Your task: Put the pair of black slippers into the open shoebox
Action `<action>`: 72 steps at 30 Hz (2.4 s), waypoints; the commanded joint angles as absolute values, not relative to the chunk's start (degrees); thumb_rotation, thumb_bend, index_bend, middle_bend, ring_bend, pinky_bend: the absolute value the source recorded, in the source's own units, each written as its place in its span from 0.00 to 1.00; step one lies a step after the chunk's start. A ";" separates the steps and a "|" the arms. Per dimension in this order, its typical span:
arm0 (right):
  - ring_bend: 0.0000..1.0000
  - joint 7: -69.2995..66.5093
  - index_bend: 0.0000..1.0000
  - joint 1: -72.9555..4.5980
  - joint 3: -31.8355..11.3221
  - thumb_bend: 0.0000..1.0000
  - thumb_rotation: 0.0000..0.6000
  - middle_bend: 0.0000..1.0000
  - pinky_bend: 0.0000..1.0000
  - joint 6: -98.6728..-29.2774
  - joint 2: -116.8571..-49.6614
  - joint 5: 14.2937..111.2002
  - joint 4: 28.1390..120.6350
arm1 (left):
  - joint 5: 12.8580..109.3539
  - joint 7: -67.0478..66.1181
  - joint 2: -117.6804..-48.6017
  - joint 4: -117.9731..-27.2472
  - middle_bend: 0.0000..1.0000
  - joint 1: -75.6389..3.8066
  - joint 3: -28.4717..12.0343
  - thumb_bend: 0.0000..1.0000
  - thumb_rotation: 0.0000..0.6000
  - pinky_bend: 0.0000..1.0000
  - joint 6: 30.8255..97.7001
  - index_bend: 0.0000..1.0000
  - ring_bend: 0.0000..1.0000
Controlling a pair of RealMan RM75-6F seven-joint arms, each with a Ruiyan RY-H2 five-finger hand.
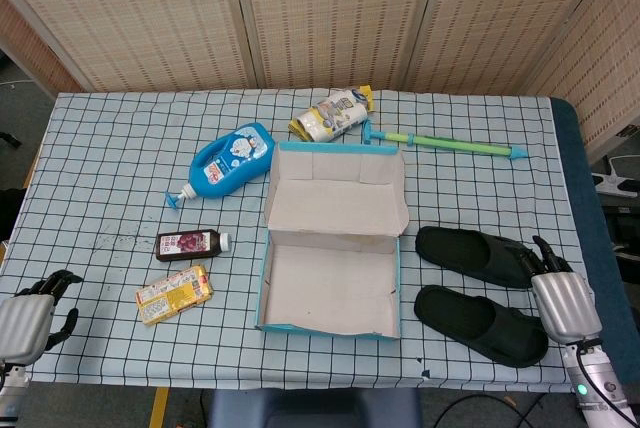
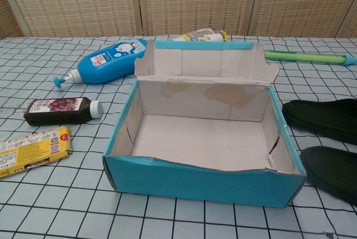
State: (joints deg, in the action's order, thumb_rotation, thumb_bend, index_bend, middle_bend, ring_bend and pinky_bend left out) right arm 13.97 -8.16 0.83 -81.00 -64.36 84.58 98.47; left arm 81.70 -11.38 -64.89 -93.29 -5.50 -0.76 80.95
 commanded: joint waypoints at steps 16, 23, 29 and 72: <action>0.04 -0.52 0.12 -8.85 8.11 0.00 1.00 0.20 0.29 -67.79 -56.62 84.99 104.32 | 81.56 -10.10 -64.58 -93.01 0.23 -5.58 -0.81 0.45 1.00 0.49 80.47 0.28 0.33; 0.01 7.13 0.01 -8.07 8.42 0.00 1.00 0.12 0.28 -66.37 -58.18 81.49 102.77 | 81.53 -9.88 -64.10 -93.93 0.23 -4.51 -0.90 0.45 1.00 0.49 82.33 0.28 0.33; 0.00 11.23 0.00 -8.49 7.25 0.00 1.00 0.00 0.18 -65.05 -61.44 78.70 99.53 | 81.15 -10.53 -64.12 -94.00 0.23 -4.57 -0.88 0.45 1.00 0.49 81.87 0.28 0.33; 0.45 20.92 0.56 -6.45 1.00 0.00 1.00 0.51 0.55 -82.59 -63.62 88.60 106.61 | 81.01 -9.50 -63.77 -94.19 0.23 -4.54 -1.17 0.45 1.00 0.49 81.56 0.28 0.34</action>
